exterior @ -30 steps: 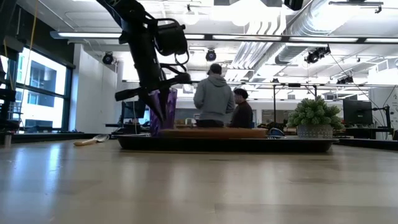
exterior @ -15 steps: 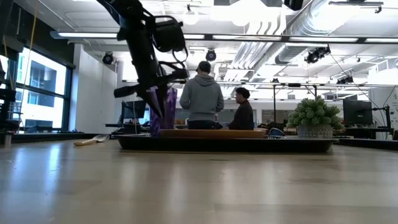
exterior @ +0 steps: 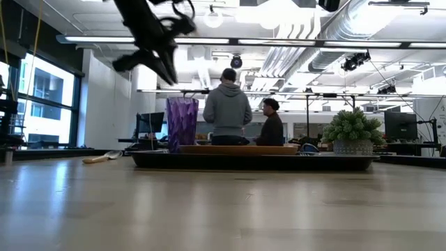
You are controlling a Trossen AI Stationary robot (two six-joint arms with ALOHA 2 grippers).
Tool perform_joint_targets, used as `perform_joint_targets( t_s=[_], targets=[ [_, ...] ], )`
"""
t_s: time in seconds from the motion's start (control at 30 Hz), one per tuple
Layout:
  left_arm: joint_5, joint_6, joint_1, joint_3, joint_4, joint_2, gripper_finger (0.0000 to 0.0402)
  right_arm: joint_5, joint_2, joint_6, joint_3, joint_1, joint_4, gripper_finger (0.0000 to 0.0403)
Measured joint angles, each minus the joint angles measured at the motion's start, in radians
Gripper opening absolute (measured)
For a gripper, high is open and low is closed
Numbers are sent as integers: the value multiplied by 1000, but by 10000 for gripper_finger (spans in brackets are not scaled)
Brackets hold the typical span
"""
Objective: Pick and place plate/cup/fork/spoon on tray
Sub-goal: Put the yellow spoon to the right of the orange plate on the black serving tray
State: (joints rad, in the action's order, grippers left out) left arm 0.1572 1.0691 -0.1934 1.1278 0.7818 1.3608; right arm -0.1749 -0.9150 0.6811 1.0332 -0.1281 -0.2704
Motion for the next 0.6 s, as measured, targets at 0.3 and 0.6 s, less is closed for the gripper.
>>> perform_joint_targets(
  t_s=[0.3, 0.6],
  targets=[
    [76, 113, 102, -2, 264, -64, 28, 0, 0, 0, 0, 0, 5, 135],
    [58, 116, 158, -1, 315, -59, 33, 0, 0, -5, 0, 0, 5, 135]
  ],
)
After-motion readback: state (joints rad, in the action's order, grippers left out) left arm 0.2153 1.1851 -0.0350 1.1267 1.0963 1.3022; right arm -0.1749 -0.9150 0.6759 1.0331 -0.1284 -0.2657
